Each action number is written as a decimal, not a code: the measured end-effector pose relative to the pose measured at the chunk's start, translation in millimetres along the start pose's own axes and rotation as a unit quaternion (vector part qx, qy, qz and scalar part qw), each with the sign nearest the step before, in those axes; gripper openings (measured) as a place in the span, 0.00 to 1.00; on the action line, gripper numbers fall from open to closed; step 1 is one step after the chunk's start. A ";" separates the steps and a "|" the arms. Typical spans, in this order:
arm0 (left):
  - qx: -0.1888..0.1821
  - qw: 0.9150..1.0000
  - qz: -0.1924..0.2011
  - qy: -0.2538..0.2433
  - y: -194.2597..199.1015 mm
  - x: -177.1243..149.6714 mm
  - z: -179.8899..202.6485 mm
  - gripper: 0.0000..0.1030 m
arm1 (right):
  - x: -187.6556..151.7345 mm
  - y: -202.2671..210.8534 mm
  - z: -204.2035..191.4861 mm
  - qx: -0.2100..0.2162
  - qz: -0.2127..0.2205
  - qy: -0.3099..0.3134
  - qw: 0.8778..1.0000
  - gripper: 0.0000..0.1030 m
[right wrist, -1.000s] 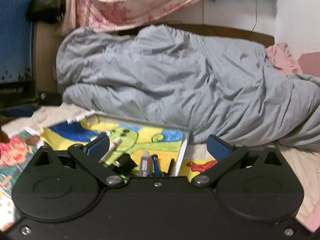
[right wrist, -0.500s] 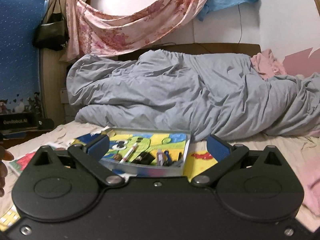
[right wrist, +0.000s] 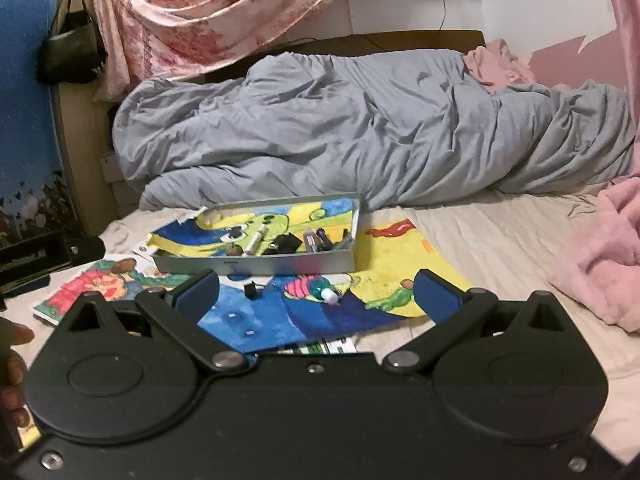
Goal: Organize rigid objects
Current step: 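Lift both open tools up away from the silver tray, then move both open tools toward the black binder clip and teal bottle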
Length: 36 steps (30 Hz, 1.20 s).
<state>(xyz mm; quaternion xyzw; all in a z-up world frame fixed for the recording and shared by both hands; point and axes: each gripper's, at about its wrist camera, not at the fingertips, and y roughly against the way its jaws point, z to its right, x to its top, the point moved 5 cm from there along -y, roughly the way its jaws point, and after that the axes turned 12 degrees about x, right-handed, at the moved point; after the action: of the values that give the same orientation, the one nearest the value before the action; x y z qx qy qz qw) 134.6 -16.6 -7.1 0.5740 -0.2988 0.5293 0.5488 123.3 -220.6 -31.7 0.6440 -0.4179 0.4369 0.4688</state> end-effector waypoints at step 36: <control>0.021 0.997 -0.001 -0.074 6.7 -30.6 1.3 0.99 | -12.9 -34.4 -15.6 -0.003 -0.061 0.020 0.998 1.00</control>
<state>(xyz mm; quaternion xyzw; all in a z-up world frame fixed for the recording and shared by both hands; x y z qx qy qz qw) 120.8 -26.5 -33.4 0.6234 -0.3268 0.4913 0.5131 149.7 -196.6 -49.4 0.6580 -0.3696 0.4187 0.5050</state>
